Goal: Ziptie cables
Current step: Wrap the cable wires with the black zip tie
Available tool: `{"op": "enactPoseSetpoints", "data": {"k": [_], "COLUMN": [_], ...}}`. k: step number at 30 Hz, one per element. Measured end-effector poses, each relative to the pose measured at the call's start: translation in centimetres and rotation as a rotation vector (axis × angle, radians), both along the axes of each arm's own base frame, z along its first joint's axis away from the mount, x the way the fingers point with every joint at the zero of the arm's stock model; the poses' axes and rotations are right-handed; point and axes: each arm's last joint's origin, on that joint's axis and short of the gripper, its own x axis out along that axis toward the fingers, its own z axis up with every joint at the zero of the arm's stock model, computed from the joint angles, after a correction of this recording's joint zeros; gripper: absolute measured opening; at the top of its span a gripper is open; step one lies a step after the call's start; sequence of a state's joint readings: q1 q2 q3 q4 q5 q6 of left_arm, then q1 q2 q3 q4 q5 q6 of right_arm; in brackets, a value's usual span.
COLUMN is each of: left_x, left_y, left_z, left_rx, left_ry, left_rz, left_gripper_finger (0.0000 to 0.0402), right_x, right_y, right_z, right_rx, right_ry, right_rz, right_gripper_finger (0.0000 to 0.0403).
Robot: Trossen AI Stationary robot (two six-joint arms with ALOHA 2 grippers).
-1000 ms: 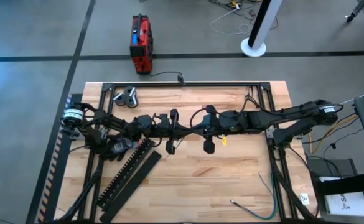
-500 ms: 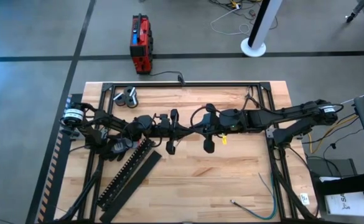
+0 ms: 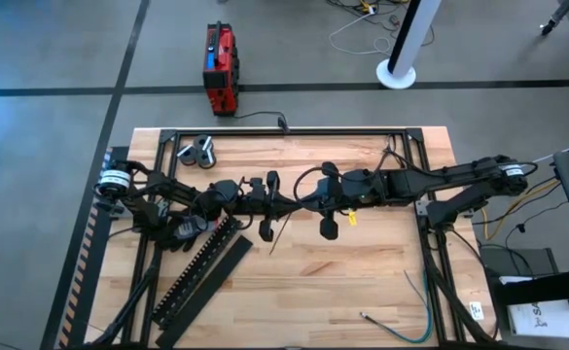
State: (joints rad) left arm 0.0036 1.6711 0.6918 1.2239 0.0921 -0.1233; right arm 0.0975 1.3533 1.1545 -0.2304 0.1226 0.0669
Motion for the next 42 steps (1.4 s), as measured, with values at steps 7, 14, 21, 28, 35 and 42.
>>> {"op": "enactPoseSetpoints", "data": {"k": [7, 14, 21, 28, 35, 42], "left_x": [0.1, 0.7, 2.6, 3.1, 2.4, 2.0], "left_y": [-0.1, -0.2, -0.1, -0.2, -0.1, -0.1], "left_z": [-0.7, -0.7, -0.2, 0.5, 0.1, 0.1], "left_rx": [-0.013, -0.032, 0.013, 0.06, 0.043, 0.035], "left_ry": [0.077, 0.146, 0.347, 0.357, 0.271, 0.229], "left_rz": [-0.042, -0.056, -0.049, -0.048, -0.009, -0.009], "left_gripper_finger": [0.0009, 0.0002, 0.0001, 0.0001, 0.0001, 0.0005], "right_x": [-0.1, 0.4, 0.7, 0.2, -0.4, -0.2], "right_y": [0.1, 0.1, 0.2, 0.1, 0.0, 0.1], "right_z": [-0.6, -1.4, -2.4, -2.1, -2.0, -2.0], "right_rx": [0.011, 0.023, 0.024, 0.034, 0.039, 0.039], "right_ry": [0.057, 0.084, 0.135, 0.15, 0.18, 0.165], "right_rz": [0.02, 0.012, 0.008, 0.0, -0.015, -0.015], "right_gripper_finger": [0.0002, 0.0002, 0.0002, 0.0002, 0.0002, 0.0002]}}
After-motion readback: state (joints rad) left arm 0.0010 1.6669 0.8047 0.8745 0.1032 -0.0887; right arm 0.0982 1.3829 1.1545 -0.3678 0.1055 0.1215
